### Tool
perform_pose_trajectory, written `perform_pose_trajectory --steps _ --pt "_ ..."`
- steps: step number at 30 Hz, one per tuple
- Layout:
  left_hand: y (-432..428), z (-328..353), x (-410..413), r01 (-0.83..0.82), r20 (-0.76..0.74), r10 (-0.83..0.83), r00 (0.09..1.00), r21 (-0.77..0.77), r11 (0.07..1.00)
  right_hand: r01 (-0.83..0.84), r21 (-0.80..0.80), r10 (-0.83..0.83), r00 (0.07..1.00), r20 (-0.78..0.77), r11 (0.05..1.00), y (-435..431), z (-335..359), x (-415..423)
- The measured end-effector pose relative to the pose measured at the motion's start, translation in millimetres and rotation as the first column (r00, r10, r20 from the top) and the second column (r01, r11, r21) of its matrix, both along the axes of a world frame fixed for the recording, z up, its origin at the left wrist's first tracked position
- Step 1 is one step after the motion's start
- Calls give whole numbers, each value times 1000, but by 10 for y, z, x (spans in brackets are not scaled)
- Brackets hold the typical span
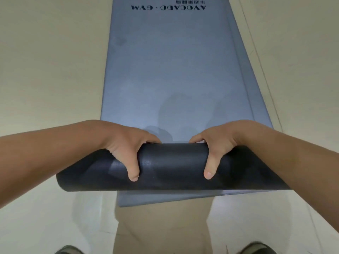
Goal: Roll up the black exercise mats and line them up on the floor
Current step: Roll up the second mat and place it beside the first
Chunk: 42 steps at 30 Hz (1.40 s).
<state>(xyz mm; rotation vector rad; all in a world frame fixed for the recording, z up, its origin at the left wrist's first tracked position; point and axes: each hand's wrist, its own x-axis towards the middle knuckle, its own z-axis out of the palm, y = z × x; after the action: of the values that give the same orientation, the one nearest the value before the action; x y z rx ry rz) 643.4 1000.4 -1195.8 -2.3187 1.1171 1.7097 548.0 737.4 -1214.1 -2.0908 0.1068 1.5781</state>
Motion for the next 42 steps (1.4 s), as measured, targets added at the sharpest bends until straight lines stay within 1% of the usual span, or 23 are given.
perform_pose_trajectory --steps 2,3,5,7,9,11,13,15,16,18,20,22,26,31,32,33,34,35,36,37,38,40,42 --pt "76 62 -13 41 189 -26 982 -75 996 -1 36 3 998 -59 999 -24 -45 221" --pt "132 99 -58 89 313 -44 949 -128 988 -22 46 26 997 -79 999 -30 -72 312" --pt "232 142 -232 240 539 -98 837 -200 950 -24 49 29 994 -104 998 -55 -128 418" --pt "293 85 -438 298 609 -141 781 -165 940 36 25 -33 995 -97 999 -102 -192 478" --pt "296 -67 -565 299 603 -204 772 -61 952 58 -33 -59 998 -39 998 -118 -254 534" --pt "248 -244 -558 267 599 -216 771 3 964 32 -145 -12 991 133 989 -91 -248 604" --pt "186 -369 -414 226 604 -168 779 -21 974 14 -267 83 934 346 964 -57 -111 633" --pt "143 -424 -196 217 614 -121 780 -85 972 -6 -353 184 862 473 936 -27 69 580" --pt "138 -432 -86 212 602 -105 792 -110 971 -29 -381 219 858 464 924 14 136 509" --pt "121 -400 92 183 544 -73 836 -150 972 -137 -414 301 883 361 900 148 150 316" --pt "81 -348 201 149 474 -58 878 -155 977 -237 -522 450 830 330 819 281 29 123" --pt "7 -321 256 149 440 -71 895 -145 978 -223 -584 504 777 378 781 318 -95 34" --pt "-60 -316 298 115 401 -52 915 -135 984 -182 -542 461 772 438 820 246 -92 130" --pt "120 -248 161 -45 211 79 974 -161 986 -173 -368 309 883 353 914 218 -51 181" --pt "176 -217 102 -57 213 95 972 -177 982 -149 -320 255 912 322 936 203 -62 203" --pt "251 -190 35 -36 273 99 957 -229 973 -119 -278 201 936 288 953 184 -64 250" --pt "350 -180 -42 24 389 101 916 -305 952 -91 -239 153 955 254 967 157 -66 322" --pt "448 -191 -134 128 530 98 842 -373 919 -64 -201 109 969 223 977 122 -72 404" --pt "532 -201 -237 234 655 84 751 -382 894 -33 -167 67 978 199 985 83 -77 486" --pt "574 -225 -331 284 718 40 695 -325 902 -2 -148 30 982 185 989 44 -79 546" --pt "572 -245 -411 278 721 -40 692 -215 936 20 -144 6 984 180 989 18 -73 584" --pt "517 -340 -509 222 660 -144 738 -36 974 26 -162 9 976 217 986 11 -100 607" --pt "441 -460 -513 194 672 -141 727 -4 981 -26 -257 113 937 330 966 88 -76 579"
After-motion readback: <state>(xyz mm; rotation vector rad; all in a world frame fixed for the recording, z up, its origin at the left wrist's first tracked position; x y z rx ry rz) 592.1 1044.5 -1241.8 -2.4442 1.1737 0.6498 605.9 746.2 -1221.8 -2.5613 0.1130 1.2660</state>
